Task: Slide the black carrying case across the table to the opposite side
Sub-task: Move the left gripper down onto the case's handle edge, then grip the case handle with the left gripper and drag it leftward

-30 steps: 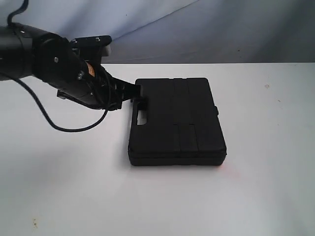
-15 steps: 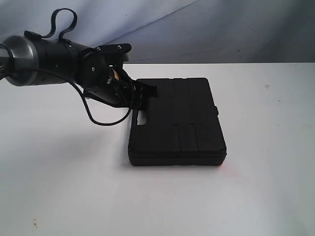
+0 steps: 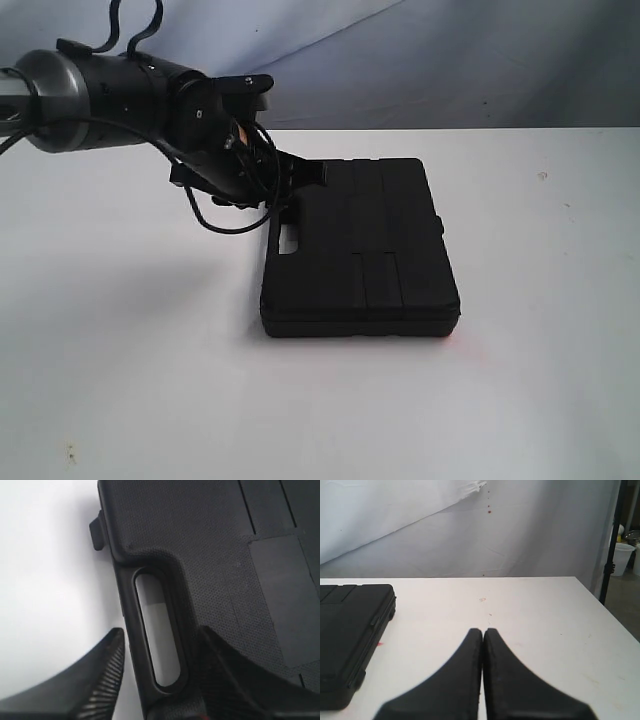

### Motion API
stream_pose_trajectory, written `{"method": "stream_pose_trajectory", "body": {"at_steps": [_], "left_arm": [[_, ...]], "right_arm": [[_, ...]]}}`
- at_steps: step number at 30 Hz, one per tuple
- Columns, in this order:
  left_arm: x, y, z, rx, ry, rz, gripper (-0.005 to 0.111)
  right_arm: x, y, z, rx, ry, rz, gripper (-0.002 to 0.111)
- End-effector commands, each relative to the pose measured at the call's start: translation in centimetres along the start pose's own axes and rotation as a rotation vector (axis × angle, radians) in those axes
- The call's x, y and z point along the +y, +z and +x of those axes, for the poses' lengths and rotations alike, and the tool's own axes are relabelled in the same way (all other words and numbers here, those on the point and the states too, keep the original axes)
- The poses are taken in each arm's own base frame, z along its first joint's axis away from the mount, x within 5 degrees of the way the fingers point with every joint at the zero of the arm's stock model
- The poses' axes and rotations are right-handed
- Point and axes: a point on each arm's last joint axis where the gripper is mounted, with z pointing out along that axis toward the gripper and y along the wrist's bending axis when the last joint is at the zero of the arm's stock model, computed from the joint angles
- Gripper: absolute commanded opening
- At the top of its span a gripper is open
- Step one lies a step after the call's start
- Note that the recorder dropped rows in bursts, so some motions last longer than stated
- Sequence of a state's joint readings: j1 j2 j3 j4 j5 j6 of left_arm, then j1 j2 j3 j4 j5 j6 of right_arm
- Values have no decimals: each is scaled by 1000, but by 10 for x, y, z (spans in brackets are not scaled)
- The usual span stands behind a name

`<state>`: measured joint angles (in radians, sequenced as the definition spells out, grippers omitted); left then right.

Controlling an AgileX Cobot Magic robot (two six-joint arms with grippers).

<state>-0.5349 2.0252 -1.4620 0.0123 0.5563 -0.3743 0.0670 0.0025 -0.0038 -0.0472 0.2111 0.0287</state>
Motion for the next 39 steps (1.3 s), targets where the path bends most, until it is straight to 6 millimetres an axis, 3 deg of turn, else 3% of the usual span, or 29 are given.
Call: {"method": "stream_pose_trajectory", "body": {"at_steps": [1, 15, 26, 28, 32, 39], "left_arm": [[-3, 6, -5, 85, -2, -37, 44], [2, 34, -12, 239, 50, -158, 40], [-12, 4, -37, 269, 65, -116, 40], [-13, 9, -33, 296, 77, -93, 40], [-8, 41, -20, 364, 81, -122, 40], [-11, 47, -28, 263, 33, -97, 40]], "right_arm": [[0, 0, 1, 4, 10, 5, 0], [0, 0, 1, 4, 10, 5, 0], [0, 0, 1, 4, 10, 5, 0], [0, 0, 1, 4, 10, 5, 0], [0, 0, 1, 4, 10, 5, 0], [0, 0, 1, 4, 10, 5, 0]]}}
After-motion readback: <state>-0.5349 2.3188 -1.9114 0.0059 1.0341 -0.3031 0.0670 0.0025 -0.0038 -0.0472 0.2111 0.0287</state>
